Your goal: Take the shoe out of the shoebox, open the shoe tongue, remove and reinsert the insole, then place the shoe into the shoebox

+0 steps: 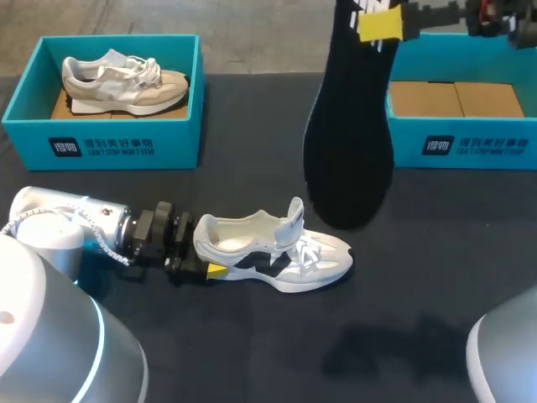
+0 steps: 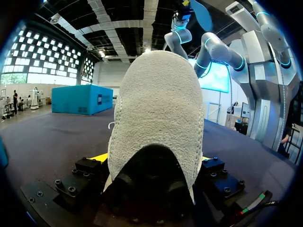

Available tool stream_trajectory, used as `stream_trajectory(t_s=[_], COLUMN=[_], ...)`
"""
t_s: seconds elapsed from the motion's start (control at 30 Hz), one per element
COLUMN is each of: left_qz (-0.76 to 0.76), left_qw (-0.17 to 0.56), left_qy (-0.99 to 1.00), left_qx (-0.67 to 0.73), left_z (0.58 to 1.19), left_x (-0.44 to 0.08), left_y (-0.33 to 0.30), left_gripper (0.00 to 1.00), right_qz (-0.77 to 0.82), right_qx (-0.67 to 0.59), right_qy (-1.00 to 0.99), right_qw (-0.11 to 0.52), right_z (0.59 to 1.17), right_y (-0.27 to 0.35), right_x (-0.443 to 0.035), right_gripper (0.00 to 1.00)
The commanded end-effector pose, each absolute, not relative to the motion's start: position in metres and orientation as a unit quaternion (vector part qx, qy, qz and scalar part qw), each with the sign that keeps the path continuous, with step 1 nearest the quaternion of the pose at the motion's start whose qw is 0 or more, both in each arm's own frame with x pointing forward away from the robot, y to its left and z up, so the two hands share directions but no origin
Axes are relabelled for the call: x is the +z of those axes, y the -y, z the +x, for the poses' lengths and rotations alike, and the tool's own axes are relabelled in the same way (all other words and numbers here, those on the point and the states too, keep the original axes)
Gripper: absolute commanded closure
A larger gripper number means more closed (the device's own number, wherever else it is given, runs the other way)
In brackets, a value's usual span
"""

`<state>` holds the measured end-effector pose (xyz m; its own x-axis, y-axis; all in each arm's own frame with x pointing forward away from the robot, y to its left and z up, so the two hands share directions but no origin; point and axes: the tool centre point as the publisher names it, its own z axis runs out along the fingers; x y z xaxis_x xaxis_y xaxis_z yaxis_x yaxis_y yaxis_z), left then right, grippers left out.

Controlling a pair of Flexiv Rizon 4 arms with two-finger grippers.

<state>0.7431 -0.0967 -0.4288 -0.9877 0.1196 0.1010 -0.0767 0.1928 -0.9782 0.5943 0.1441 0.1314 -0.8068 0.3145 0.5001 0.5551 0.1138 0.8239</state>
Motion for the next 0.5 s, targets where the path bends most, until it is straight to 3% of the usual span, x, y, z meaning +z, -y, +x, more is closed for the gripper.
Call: stream_trajectory(t_s=[0.03,0.5], left_qz=[-0.013,-0.013], left_qw=[0.076,0.076], left_qy=[0.768,0.768], left_qx=[0.635,0.635], left_z=[0.744,0.744], left_x=[-0.432,-0.432], left_y=[0.098,0.098], left_gripper=[1.0,1.0], right_qz=[-0.301,-0.289], right_qx=[-0.589,-0.566], right_qy=[0.744,0.759], right_qw=[0.097,0.139], right_z=[0.585,0.559], right_y=[-0.139,-0.139], right_x=[0.139,0.153], right_gripper=[1.0,1.0])
